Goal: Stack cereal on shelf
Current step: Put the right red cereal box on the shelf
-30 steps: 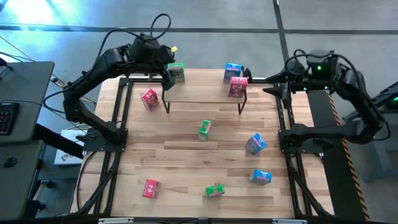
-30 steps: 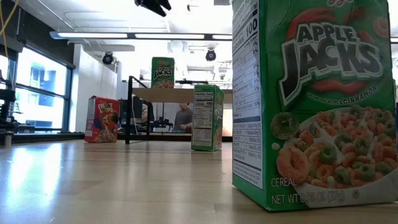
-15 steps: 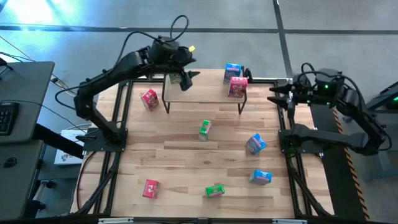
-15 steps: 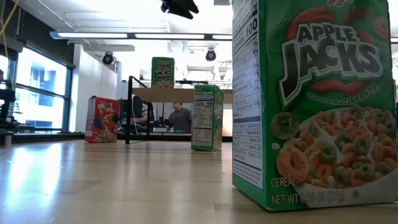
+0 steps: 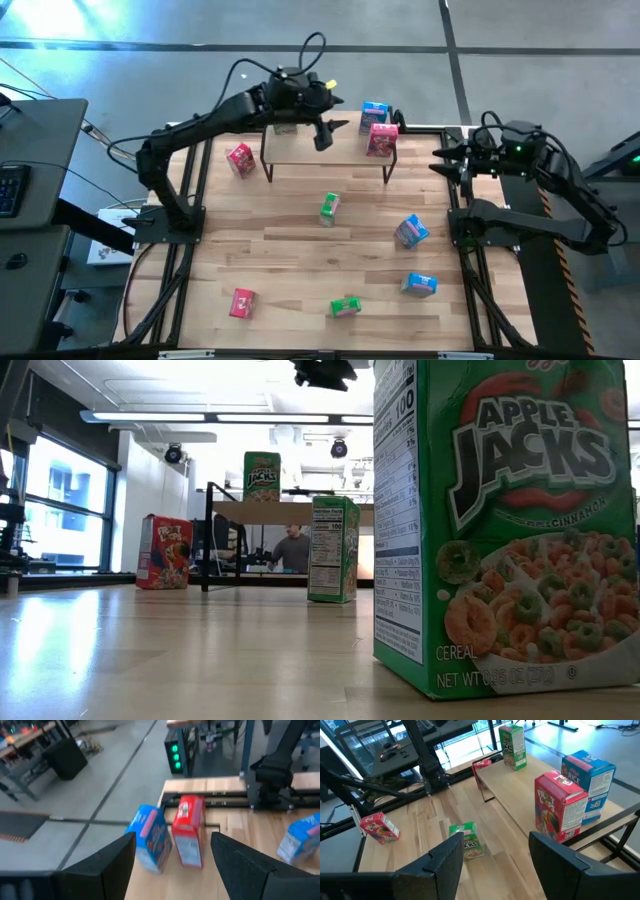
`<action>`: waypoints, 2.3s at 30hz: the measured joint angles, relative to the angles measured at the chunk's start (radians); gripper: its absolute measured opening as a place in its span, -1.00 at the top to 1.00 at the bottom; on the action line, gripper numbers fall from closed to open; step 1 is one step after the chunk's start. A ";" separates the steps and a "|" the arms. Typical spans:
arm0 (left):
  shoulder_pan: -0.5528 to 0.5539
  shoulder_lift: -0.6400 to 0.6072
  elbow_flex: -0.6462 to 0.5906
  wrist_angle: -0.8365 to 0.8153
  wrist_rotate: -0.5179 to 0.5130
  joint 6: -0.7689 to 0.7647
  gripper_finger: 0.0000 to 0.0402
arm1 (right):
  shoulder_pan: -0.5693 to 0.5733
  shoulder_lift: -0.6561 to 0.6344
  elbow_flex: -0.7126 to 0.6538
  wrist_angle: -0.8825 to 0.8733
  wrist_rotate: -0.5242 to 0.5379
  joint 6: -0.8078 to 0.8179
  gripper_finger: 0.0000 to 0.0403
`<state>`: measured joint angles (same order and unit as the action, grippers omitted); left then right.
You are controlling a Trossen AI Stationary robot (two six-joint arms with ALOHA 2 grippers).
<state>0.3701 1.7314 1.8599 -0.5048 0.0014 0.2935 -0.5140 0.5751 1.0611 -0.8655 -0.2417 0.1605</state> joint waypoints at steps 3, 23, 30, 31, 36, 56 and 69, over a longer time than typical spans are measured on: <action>-0.005 0.026 0.000 0.039 0.024 0.016 -0.24 | 0.000 0.000 0.000 -0.006 0.000 0.019 -0.07; -0.020 0.114 0.000 0.179 0.094 0.077 -0.24 | 0.000 0.000 0.000 -0.009 0.000 0.015 -0.07; -0.028 0.130 0.000 0.218 0.154 0.077 -0.24 | 0.000 0.000 0.000 -0.009 0.000 0.015 -0.07; -0.029 0.132 0.001 0.223 0.160 0.077 -0.24 | 0.000 0.001 0.000 -0.010 0.000 0.015 -0.07; -0.030 0.135 0.000 0.220 0.173 0.109 -0.24 | 0.000 0.001 0.000 -0.010 0.000 0.015 -0.07; -0.011 0.180 0.000 0.199 0.174 0.136 -0.24 | 0.000 0.001 0.001 -0.010 0.000 0.015 -0.07; 0.008 0.214 0.000 0.223 0.181 0.198 -0.24 | 0.000 0.001 0.002 -0.010 0.000 0.015 -0.07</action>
<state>0.3781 1.9457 1.8603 -0.2816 0.1821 0.4913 -0.5144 0.5758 1.0626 -0.8757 -0.2413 0.1753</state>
